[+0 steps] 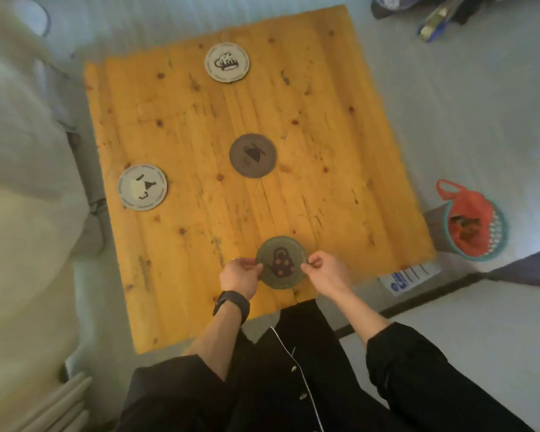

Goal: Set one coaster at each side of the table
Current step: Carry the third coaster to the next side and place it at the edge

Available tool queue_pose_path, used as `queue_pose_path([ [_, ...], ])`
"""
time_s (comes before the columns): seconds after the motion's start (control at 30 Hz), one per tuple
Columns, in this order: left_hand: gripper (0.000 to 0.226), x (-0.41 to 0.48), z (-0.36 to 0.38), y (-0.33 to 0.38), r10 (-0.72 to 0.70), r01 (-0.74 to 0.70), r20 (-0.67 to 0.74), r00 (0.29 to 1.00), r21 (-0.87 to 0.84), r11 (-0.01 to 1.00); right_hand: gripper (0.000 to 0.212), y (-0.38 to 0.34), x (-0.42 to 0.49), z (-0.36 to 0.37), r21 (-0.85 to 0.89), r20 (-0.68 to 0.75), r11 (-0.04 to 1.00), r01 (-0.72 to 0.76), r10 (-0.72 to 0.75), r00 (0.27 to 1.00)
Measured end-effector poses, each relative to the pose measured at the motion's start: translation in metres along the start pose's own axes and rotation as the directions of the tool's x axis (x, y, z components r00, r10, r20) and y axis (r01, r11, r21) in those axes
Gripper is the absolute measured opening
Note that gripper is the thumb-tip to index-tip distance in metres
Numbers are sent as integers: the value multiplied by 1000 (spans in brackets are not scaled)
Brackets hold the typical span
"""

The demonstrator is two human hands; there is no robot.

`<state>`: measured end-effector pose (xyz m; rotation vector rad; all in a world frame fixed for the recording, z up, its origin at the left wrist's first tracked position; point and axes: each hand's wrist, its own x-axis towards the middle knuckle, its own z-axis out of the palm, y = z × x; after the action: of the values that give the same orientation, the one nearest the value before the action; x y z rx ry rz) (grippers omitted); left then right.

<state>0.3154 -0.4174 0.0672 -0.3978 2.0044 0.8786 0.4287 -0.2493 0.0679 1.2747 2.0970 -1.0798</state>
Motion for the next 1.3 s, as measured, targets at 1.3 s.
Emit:
queue_pose_path([
  [1.3,22,-19,63,-8,-19,175,-422,906,334,926,22,25,32,-8,-563,65,746,355,-389,919],
])
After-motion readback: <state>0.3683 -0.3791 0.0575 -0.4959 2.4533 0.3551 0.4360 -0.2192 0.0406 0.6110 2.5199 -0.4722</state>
